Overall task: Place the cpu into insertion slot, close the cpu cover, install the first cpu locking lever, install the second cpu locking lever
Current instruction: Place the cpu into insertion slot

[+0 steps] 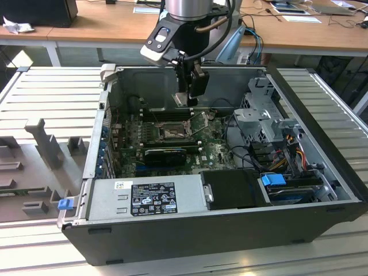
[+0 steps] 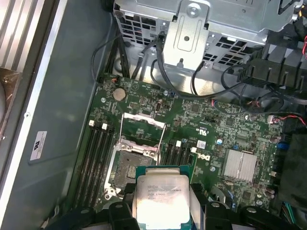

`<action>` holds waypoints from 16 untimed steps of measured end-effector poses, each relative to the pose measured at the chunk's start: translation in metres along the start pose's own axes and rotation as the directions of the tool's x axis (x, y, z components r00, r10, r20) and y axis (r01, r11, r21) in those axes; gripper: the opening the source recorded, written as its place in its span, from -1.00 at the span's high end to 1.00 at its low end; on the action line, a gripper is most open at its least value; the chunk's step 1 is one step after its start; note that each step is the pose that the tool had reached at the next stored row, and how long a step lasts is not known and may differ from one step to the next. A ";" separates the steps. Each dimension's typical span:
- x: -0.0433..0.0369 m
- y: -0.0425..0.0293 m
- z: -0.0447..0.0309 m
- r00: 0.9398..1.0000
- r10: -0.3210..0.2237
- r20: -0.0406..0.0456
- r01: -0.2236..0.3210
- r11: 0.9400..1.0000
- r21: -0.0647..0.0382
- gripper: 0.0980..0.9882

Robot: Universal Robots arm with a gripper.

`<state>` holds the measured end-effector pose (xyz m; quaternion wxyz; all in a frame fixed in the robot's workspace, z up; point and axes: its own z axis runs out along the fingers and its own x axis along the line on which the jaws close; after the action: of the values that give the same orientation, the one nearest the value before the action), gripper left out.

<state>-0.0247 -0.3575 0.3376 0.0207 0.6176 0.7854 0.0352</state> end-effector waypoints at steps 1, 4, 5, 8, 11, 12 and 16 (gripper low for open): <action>0.0000 0.0000 0.0001 1.000 0.003 0.000 -0.003 1.000 0.000 0.03; 0.0000 -0.0001 0.0009 1.000 0.014 0.001 -0.014 1.000 0.000 0.03; 0.0000 -0.0001 0.0011 1.000 0.017 0.001 -0.017 1.000 0.000 0.03; 0.0000 -0.0001 0.0018 1.000 0.028 0.002 -0.028 1.000 0.000 0.03; 0.0000 -0.0002 0.0025 0.999 0.036 0.003 -0.036 0.999 0.000 0.03; 0.0000 -0.0002 0.0026 0.999 0.039 0.003 -0.039 0.999 0.000 0.03; 0.0000 -0.0003 0.0035 0.999 0.052 0.004 -0.052 0.999 -0.001 0.03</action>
<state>-0.0247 -0.3575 0.3341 0.0216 0.6379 0.7690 0.0347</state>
